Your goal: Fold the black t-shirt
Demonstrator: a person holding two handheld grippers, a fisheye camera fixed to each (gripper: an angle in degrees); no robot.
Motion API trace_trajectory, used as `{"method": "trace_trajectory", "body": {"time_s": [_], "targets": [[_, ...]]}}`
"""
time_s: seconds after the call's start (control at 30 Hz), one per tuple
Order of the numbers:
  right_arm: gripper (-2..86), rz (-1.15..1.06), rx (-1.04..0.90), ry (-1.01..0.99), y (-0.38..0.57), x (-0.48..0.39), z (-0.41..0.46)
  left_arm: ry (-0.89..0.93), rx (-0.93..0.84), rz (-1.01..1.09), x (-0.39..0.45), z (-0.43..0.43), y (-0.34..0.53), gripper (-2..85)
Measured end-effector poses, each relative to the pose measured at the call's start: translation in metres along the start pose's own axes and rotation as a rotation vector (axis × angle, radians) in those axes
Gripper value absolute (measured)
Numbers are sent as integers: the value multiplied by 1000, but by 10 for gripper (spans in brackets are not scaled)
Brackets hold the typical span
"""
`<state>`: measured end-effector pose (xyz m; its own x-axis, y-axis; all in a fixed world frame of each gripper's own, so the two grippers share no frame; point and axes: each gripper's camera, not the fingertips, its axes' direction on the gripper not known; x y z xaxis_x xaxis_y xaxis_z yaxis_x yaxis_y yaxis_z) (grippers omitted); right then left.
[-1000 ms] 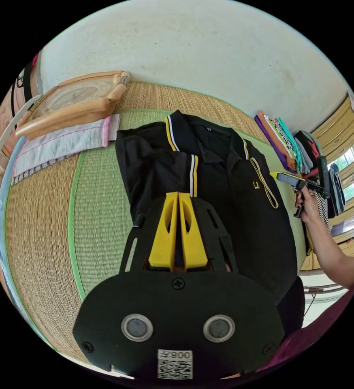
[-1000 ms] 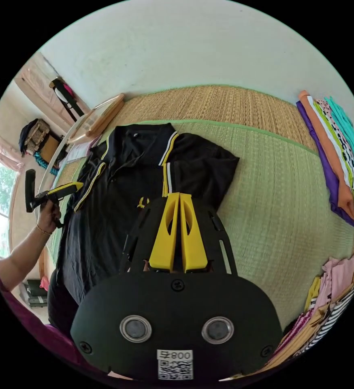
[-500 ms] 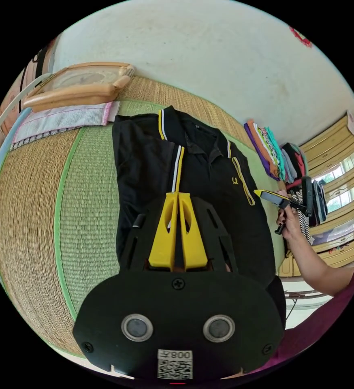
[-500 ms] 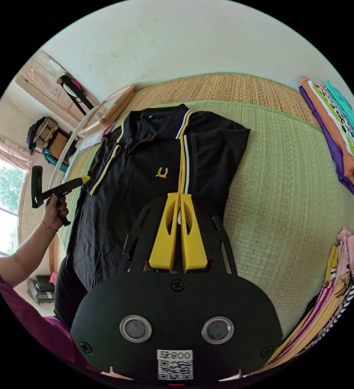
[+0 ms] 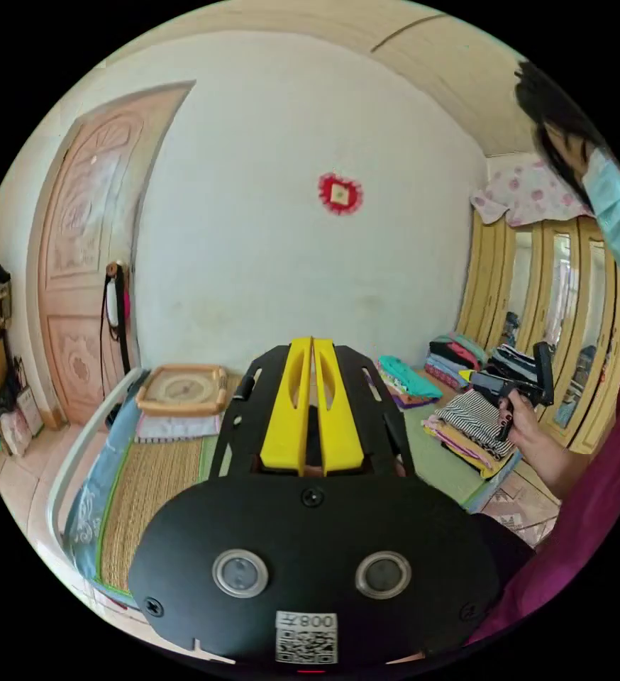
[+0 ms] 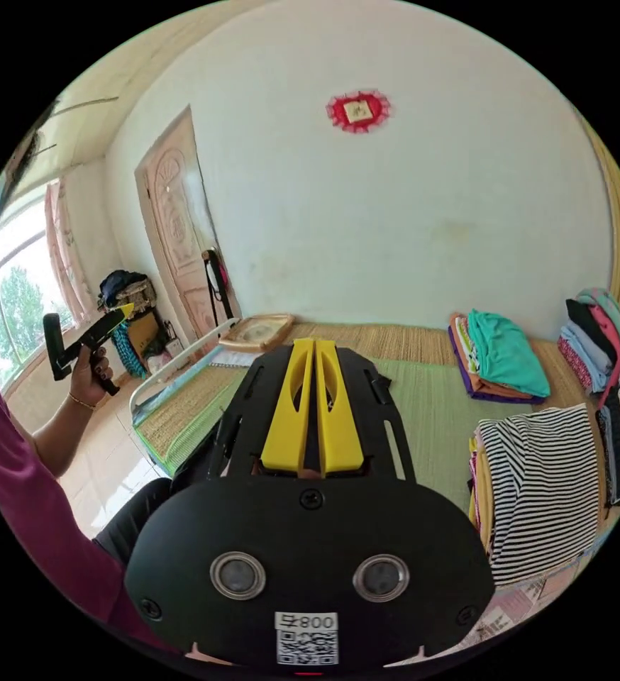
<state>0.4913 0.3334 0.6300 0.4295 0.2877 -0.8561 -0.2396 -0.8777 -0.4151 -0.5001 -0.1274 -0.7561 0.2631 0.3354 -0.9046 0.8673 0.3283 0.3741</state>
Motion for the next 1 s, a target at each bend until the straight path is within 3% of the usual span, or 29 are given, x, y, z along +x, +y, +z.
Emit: {"method": "trace_trajectory", "body": {"time_s": [0.13,0.27,0.4,0.53,0.73,0.87,1.0], "targets": [[0,-59,149,-116,2,-34,-81,222,163,80,43,-78,-41,1],[0,-97,232,-346,15,-54,-140,416,173,152,74,-120,-51,2],[0,-35,246,-533,34,-50,-164,347,74,194,90,-135,-38,2],[1,36,209,-685,50,-35,-162,226,-146,123,73,-118,20,4],[10,160,117,-582,87,-12,-141,176,-680,-226,-1,-47,187,10],[43,238,-52,-392,118,5,-106,171,-858,-450,-45,-20,263,29],[77,364,-229,-239,156,34,-59,158,-1051,-477,-61,15,290,64]]}}
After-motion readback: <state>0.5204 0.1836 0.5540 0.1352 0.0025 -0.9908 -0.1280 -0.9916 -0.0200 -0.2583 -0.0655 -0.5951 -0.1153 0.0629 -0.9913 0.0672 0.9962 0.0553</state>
